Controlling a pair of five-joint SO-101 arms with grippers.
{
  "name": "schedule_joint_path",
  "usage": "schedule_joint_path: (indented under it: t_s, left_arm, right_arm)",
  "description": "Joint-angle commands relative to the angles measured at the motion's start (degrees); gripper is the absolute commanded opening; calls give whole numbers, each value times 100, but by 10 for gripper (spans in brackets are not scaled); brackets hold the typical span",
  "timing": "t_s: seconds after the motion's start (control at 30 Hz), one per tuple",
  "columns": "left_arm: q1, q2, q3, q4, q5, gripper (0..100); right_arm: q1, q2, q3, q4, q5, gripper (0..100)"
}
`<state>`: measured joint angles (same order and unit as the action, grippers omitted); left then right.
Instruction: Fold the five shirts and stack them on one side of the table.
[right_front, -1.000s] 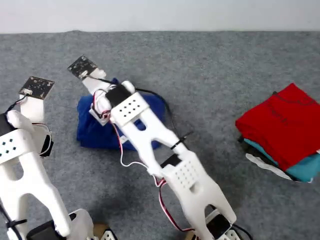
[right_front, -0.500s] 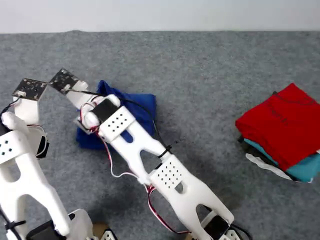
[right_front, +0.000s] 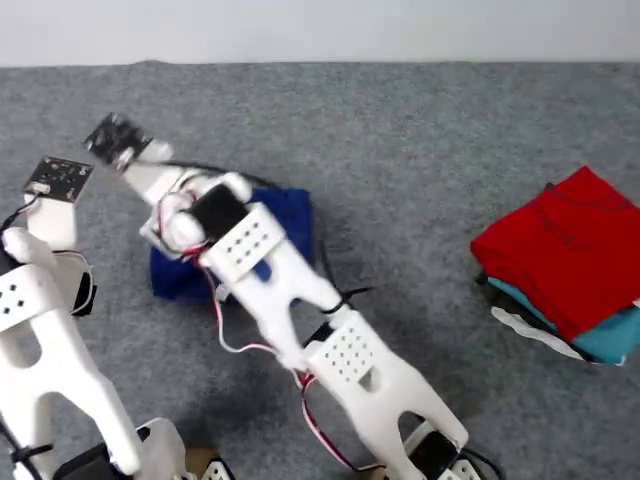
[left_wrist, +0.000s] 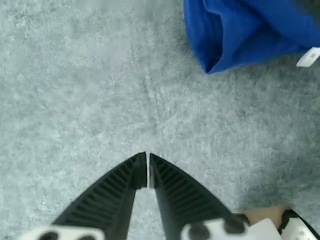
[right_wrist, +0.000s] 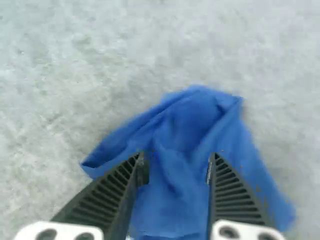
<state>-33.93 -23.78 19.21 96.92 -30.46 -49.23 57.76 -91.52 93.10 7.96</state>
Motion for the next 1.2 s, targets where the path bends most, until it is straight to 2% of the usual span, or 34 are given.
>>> schedule_joint_path:
  t_s: [0.0,0.1,0.17,0.23,0.37,0.53,0.73,0.93,1.0,1.17]
  left_arm:
    - [-26,-62,-22,-105,0,19]
    - [-26,-53,-22,-105,0,19]
    - [-26,-53,-22,-105,0,19]
    - [-26,-53,-22,-167,0,19]
    - [-105,-97,-84,-255,0,19]
    - [-914,-97,-673,-220,308,19]
    - [-1776,-97,-1631,79,325,19]
    - [-2022,-97,-1895,105,325,19]
    - [-2013,-97,-1895,123,325,19]
    - [-2022,-105,-1903,132,325,19]
  right_arm:
    - [541,-497,-316,189,62,157]
    - [998,-215,-316,259,176,52]
    - [1182,40,-316,347,580,5]
    - [1262,338,-316,488,826,13]
    - [1218,980,-343,479,826,9]
    - [655,1446,-360,303,818,9]
    - [-198,1051,-466,-145,818,9]
    - [-796,514,-448,-295,862,9]
    - [-760,462,-475,-295,870,9]
    - [-31,-22,-466,-66,835,9]
